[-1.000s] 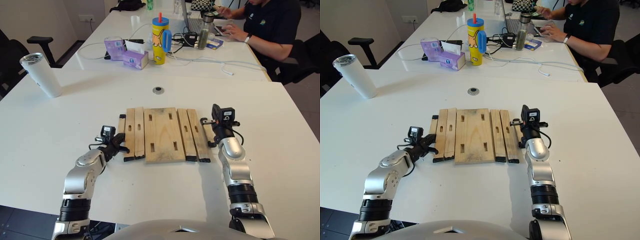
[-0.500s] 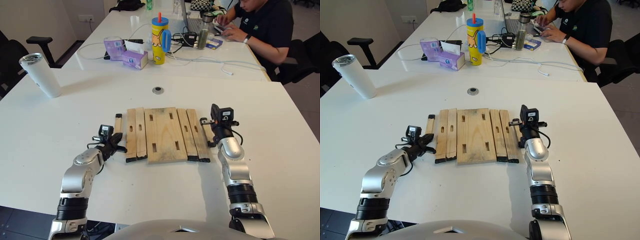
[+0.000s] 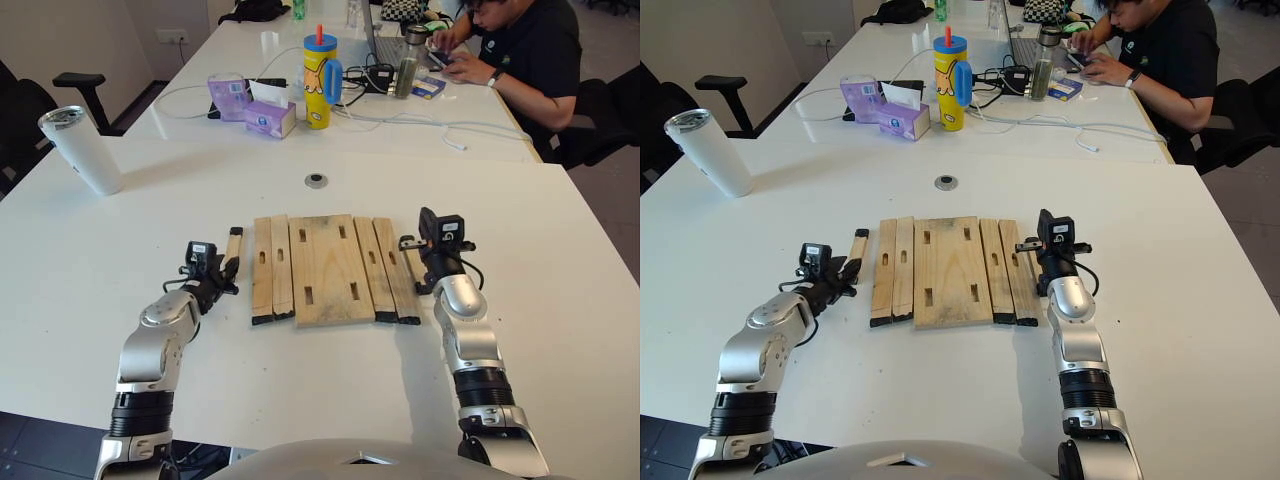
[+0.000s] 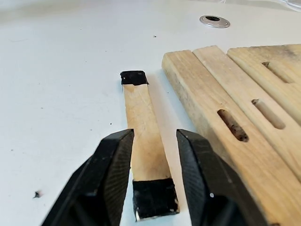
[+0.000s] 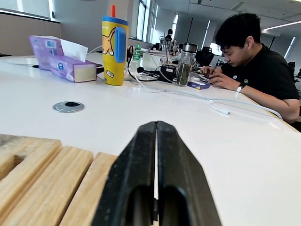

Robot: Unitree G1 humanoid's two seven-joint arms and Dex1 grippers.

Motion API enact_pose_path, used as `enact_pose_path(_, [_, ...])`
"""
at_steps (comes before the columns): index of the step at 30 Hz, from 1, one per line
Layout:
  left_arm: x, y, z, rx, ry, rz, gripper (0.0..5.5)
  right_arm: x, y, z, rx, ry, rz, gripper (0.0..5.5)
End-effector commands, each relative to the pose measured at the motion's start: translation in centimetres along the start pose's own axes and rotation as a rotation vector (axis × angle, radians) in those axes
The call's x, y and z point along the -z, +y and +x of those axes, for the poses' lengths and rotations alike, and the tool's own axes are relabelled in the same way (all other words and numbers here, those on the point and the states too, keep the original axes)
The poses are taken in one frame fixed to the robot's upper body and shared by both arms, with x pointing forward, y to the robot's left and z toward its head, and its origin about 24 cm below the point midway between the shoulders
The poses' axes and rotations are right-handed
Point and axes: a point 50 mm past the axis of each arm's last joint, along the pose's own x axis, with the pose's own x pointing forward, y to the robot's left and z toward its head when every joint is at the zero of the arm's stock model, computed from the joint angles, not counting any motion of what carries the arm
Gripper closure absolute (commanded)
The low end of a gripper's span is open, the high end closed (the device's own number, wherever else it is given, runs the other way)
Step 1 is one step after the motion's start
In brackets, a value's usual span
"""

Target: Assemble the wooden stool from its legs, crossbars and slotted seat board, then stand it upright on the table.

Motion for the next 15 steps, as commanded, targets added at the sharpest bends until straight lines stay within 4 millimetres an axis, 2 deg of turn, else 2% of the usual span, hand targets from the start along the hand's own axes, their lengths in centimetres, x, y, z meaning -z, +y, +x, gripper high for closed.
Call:
enact_pose_path(1, [0.7, -0.2, 0.3, -0.007, 0.027, 0.025, 3.62, -0.3, -0.2, 0.2, -0.002, -0.013, -0.013, 5.50])
enact_pose_path(8, [0.8, -0.6, 0.8, -0.023, 0.028, 0.060, 2.72, -0.4, -0.1, 0.3, 0.001, -0.017, -0.011, 5.50])
enact_pose_path(13, [1.3, -1.0, 1.0, -0.038, 0.064, 0.079, 1.87, -0.4, -0.1, 0.3, 0.007, -0.021, -0.011, 5.50])
enact_pose_path(15, [1.9, -0.7, 1.2, -0.069, 0.096, 0.074, 1.87, -0.4, 0.0, 0.4, 0.006, -0.022, -0.010, 5.50])
